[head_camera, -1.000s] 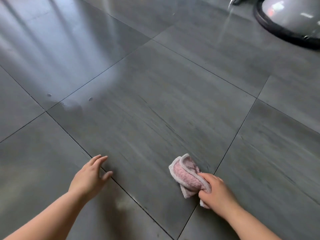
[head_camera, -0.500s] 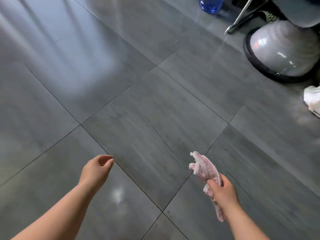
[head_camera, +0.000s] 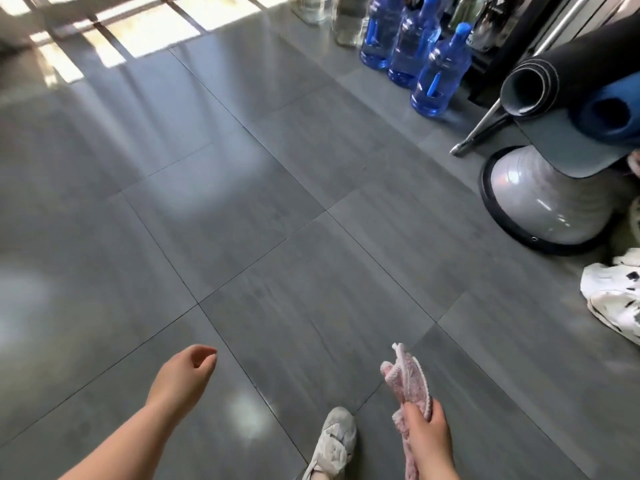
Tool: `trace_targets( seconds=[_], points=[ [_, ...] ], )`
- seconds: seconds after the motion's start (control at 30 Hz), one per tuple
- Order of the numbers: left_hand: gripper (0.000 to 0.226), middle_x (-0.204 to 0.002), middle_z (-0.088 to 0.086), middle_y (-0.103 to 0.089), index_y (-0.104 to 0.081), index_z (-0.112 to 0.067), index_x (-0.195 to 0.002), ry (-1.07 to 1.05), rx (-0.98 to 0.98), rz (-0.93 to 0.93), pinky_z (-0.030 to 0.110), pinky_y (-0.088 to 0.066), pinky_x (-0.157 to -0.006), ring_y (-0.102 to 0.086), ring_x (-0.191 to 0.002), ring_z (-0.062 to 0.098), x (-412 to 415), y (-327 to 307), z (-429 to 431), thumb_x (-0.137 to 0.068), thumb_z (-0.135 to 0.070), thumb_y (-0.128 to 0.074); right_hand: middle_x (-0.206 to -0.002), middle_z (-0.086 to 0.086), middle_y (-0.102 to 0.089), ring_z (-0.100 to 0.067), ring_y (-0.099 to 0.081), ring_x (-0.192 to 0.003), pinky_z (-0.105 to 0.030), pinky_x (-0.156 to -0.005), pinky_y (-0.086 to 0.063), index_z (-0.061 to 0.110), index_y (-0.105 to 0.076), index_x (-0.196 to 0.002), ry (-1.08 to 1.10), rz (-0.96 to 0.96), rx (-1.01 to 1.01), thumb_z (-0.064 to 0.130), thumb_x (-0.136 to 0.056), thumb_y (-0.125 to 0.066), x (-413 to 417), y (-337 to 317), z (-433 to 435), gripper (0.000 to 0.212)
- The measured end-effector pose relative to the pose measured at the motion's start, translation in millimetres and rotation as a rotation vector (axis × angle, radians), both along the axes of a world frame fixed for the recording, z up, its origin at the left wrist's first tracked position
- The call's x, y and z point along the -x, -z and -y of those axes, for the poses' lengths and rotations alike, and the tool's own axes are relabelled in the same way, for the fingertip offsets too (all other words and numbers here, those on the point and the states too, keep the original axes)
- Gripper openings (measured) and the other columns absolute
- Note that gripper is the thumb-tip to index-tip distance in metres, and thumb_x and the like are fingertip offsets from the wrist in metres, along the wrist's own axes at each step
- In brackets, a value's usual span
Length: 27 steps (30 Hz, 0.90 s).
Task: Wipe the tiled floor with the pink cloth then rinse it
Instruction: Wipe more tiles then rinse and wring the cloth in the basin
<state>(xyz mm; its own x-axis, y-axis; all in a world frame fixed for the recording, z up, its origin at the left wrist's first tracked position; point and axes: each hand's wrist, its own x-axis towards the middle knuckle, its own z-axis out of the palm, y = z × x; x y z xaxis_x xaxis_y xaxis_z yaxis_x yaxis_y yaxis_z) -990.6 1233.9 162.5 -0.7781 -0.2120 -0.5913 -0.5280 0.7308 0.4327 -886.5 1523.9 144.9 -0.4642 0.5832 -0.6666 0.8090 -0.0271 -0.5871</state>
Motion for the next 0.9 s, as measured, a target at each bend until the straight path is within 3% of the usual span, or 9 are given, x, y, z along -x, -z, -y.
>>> trace_targets(
  seconds=[0.17,0.3,0.4,0.57,0.63,0.73,0.8,0.83,0.9],
  points=[
    [0.027,-0.119,0.006,-0.064,-0.060,-0.014,-0.114,0.093,0.040,-0.004,0.030,-0.040,-0.085,-0.057,-0.110,0.025,48,123,-35,-0.089,-0.019,-0.050,-0.081,-0.007,-0.060,-0.029,-0.055,-0.075,-0.032,-0.067,-0.040,0.009,-0.050,-0.103,-0.152,0.097,-0.112,0.009,-0.085,-0.049,49,133,-30,0.018],
    [0.036,-0.133,0.006,-0.053,-0.052,-0.016,-0.124,0.260,0.091,-0.022,0.032,-0.037,-0.098,-0.048,-0.123,0.023,75,249,-44,-0.089,-0.022,-0.051,-0.114,-0.017,-0.053,-0.032,-0.053,-0.084,-0.032,-0.069,-0.038,0.004,-0.044,-0.114,-0.227,0.120,-0.249,0.013,-0.088,-0.044,89,260,-37,0.028],
    [0.044,-0.141,0.004,-0.045,-0.044,-0.016,-0.131,0.408,0.135,-0.089,0.031,-0.032,-0.105,-0.041,-0.131,0.022,89,347,-31,-0.089,-0.024,-0.052,-0.131,-0.024,-0.042,-0.036,-0.049,-0.109,-0.034,-0.082,-0.038,-0.006,-0.038,-0.126,-0.216,0.045,-0.310,0.024,-0.082,-0.040,116,358,-40,0.053],
    [0.064,-0.152,0.007,-0.027,-0.030,-0.016,-0.140,0.481,0.221,-0.093,0.036,-0.026,-0.112,-0.028,-0.139,0.025,104,480,-6,-0.085,-0.030,-0.058,-0.143,-0.020,-0.032,-0.032,-0.039,-0.126,-0.032,-0.095,-0.033,-0.006,-0.035,-0.131,-0.280,-0.151,-0.399,0.010,-0.086,-0.040,144,477,-39,0.048],
    [0.075,-0.155,0.006,-0.015,-0.020,-0.019,-0.143,0.477,0.264,-0.061,0.035,-0.021,-0.114,-0.017,-0.143,0.024,109,506,-4,-0.082,-0.038,-0.059,-0.144,-0.021,-0.035,-0.036,-0.037,-0.129,-0.036,-0.099,-0.031,-0.008,-0.043,-0.126,-0.370,-0.164,-0.533,0.019,-0.079,-0.036,149,501,-41,0.055],
    [0.092,-0.157,0.005,0.002,-0.004,-0.024,-0.145,0.566,0.341,0.041,0.037,-0.013,-0.118,0.001,-0.145,0.023,105,514,0,-0.077,-0.053,-0.058,-0.119,-0.033,-0.056,-0.051,-0.051,-0.109,-0.048,-0.089,-0.044,-0.012,-0.058,-0.099,-0.592,-0.103,-0.665,0.030,-0.066,-0.030,146,512,-39,0.060],
    [0.097,-0.156,0.004,0.008,0.003,-0.027,-0.144,0.604,0.362,0.109,0.039,-0.013,-0.118,0.003,-0.145,0.022,97,507,4,-0.075,-0.056,-0.059,-0.106,-0.032,-0.063,-0.042,-0.054,-0.102,-0.054,-0.071,-0.052,-0.003,-0.054,-0.088,-0.738,-0.063,-0.690,0.025,-0.062,-0.032,135,513,-25,0.044],
    [0.100,-0.156,0.003,0.009,0.006,-0.027,-0.144,0.597,0.366,0.127,0.039,-0.013,-0.117,0.004,-0.145,0.022,94,505,5,-0.074,-0.057,-0.059,-0.105,-0.028,-0.064,-0.036,-0.050,-0.102,-0.049,-0.070,-0.054,0.004,-0.048,-0.088,-0.846,-0.104,-0.698,0.026,-0.060,-0.034,127,513,-12,0.038],
    [0.107,-0.156,0.002,0.011,0.009,-0.027,-0.144,0.567,0.359,0.124,0.040,-0.010,-0.117,0.007,-0.145,0.021,91,506,5,-0.071,-0.058,-0.063,-0.117,-0.016,-0.053,-0.026,-0.043,-0.104,-0.037,-0.095,-0.042,0.014,-0.044,-0.095,-1.125,-0.218,-0.731,0.033,-0.058,-0.037,108,517,24,0.042]
  ],
)
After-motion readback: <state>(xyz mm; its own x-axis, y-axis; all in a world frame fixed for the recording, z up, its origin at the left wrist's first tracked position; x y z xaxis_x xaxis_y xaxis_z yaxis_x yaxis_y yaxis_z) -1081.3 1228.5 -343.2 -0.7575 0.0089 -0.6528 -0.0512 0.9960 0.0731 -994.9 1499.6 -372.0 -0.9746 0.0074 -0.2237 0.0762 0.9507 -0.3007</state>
